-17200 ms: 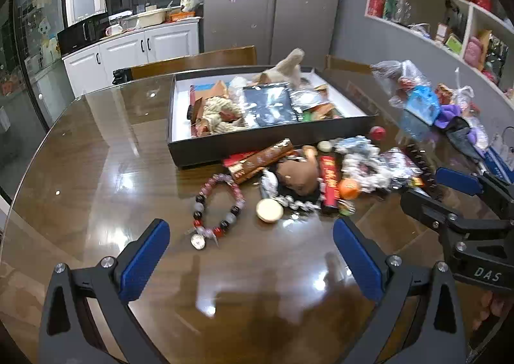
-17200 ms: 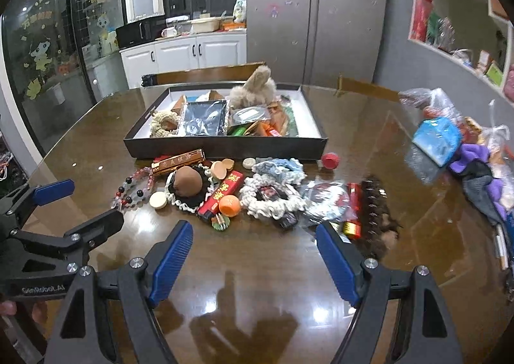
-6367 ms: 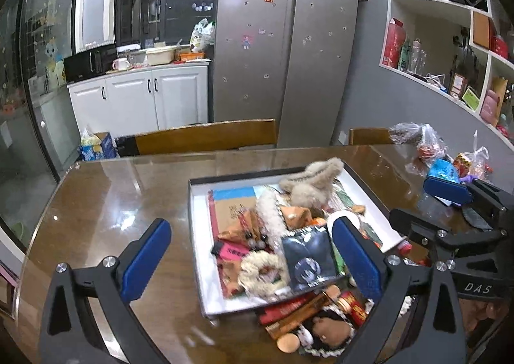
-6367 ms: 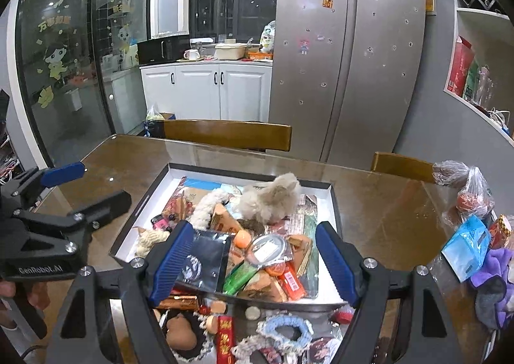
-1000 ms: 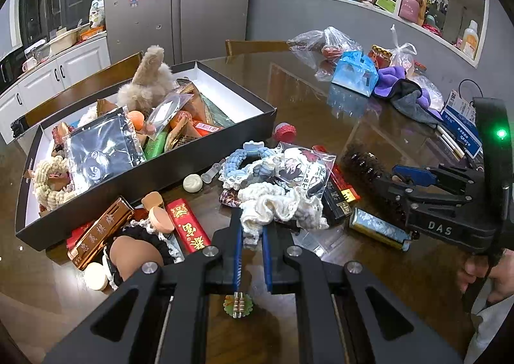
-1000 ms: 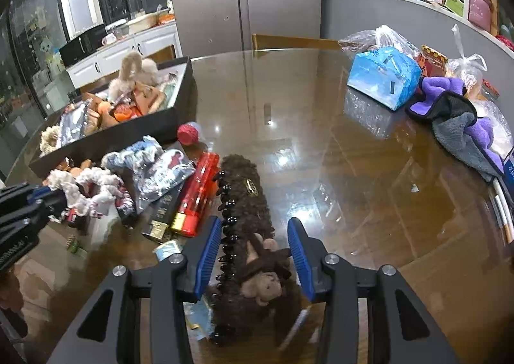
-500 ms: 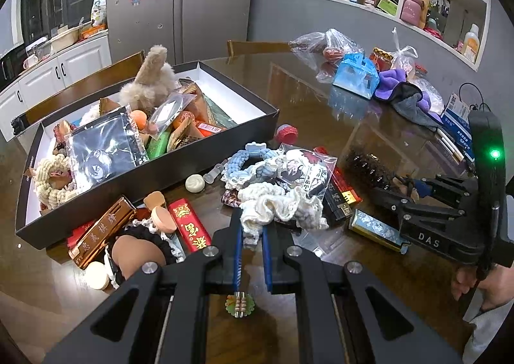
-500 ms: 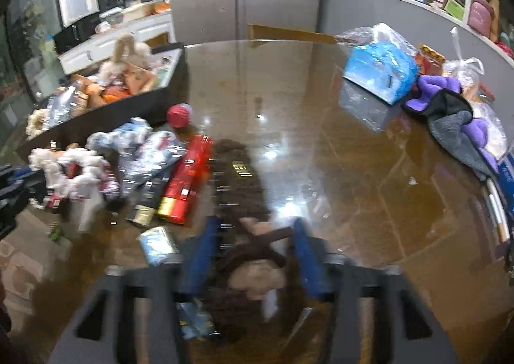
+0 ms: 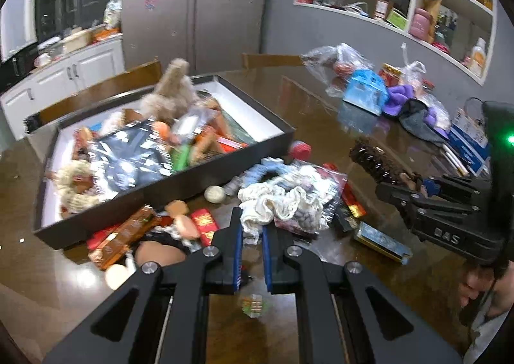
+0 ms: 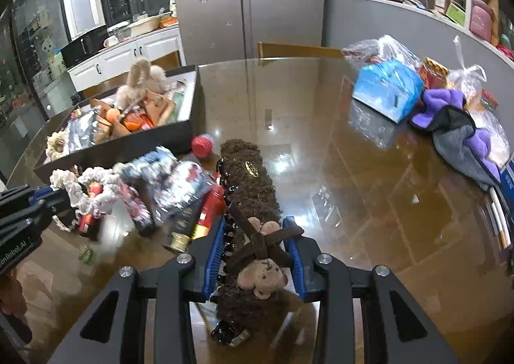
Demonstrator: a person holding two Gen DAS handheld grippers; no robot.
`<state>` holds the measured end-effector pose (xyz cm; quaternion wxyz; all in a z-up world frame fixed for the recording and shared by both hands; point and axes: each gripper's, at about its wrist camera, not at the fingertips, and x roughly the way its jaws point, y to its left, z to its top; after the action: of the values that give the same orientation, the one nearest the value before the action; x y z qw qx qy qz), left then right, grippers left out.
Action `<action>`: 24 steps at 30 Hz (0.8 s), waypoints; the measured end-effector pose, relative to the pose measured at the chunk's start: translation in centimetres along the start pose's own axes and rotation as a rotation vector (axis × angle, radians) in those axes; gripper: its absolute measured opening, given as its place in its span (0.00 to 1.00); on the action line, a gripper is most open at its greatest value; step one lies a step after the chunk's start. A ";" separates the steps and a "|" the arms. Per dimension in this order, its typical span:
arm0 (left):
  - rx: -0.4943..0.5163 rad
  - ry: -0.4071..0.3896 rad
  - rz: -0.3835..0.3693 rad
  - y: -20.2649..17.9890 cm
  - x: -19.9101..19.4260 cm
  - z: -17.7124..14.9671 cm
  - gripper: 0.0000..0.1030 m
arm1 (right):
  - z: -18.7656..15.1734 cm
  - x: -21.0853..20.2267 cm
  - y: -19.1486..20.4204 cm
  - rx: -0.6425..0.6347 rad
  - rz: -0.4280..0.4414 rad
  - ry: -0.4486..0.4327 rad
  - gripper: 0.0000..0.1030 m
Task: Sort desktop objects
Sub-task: 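Lift and carry the scrunchie and fuzzy toy in both tools toward the box, then lower both tools into the box and open them, releasing scrunchie and toy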
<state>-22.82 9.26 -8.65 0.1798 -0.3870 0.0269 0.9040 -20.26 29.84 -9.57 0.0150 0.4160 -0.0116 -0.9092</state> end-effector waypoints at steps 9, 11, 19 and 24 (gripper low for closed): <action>-0.071 -0.026 0.056 2.8 -1.2 0.4 0.10 | 2.2 -0.5 4.3 -0.071 0.051 -0.026 0.36; -0.092 -0.030 0.085 3.7 -1.4 0.5 0.10 | 2.7 -0.4 5.3 -0.089 0.065 -0.028 0.36; -0.177 -0.023 0.196 8.4 -2.1 1.0 0.10 | 4.9 0.1 9.3 -0.154 0.113 -0.033 0.36; -0.202 -0.037 0.226 10.6 -2.3 1.6 0.10 | 6.4 0.6 11.9 -0.191 0.159 -0.034 0.36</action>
<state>-26.14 -1.08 -6.81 0.0375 -0.3807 -0.0241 0.9236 -25.27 17.95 -5.41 0.1263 0.3951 0.0417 -0.9090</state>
